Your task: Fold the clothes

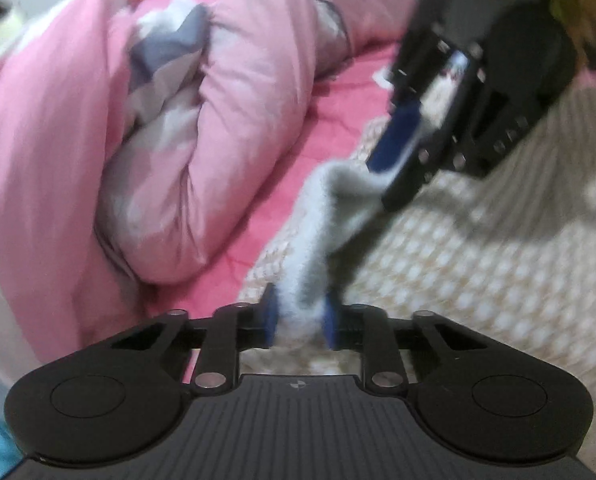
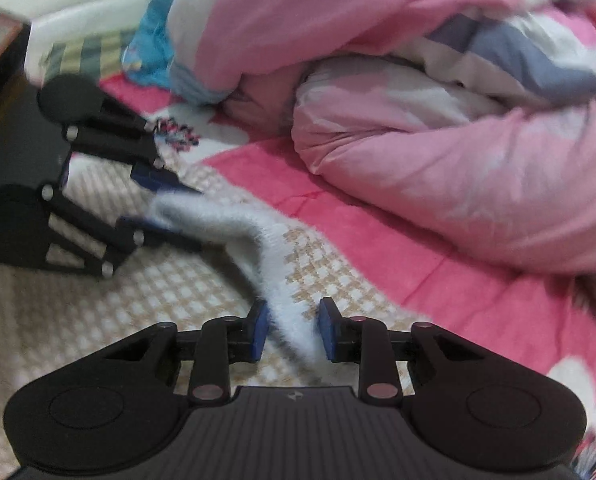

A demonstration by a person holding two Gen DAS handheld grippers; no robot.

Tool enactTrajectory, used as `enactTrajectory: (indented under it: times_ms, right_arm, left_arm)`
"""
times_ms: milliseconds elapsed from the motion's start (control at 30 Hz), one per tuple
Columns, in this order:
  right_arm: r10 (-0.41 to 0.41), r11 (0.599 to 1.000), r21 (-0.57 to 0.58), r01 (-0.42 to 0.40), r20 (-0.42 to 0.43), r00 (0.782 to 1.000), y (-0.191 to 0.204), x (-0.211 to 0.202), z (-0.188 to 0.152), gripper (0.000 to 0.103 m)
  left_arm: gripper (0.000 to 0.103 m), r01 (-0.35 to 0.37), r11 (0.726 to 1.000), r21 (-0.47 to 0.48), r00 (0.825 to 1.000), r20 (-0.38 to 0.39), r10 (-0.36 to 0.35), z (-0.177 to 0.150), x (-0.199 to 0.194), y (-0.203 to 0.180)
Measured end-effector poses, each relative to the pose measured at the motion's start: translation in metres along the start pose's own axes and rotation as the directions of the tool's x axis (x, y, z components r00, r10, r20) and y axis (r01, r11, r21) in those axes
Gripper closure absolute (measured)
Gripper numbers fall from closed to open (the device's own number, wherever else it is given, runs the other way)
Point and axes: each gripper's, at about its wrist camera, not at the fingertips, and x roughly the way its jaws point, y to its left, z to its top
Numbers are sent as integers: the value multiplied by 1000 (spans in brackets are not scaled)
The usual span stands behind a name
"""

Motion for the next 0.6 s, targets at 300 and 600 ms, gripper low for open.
enactTrajectory:
  times_ms: [300, 600]
  right_arm:
    - [-61, 962, -268, 60, 5, 998, 16, 17, -6, 86]
    - [170, 977, 99, -186, 152, 974, -39, -50, 15, 85]
  left_arm:
    - [93, -29, 971, 235, 1000, 4, 28, -28, 14, -7]
    - [93, -18, 967, 253, 999, 35, 10, -32, 19, -4]
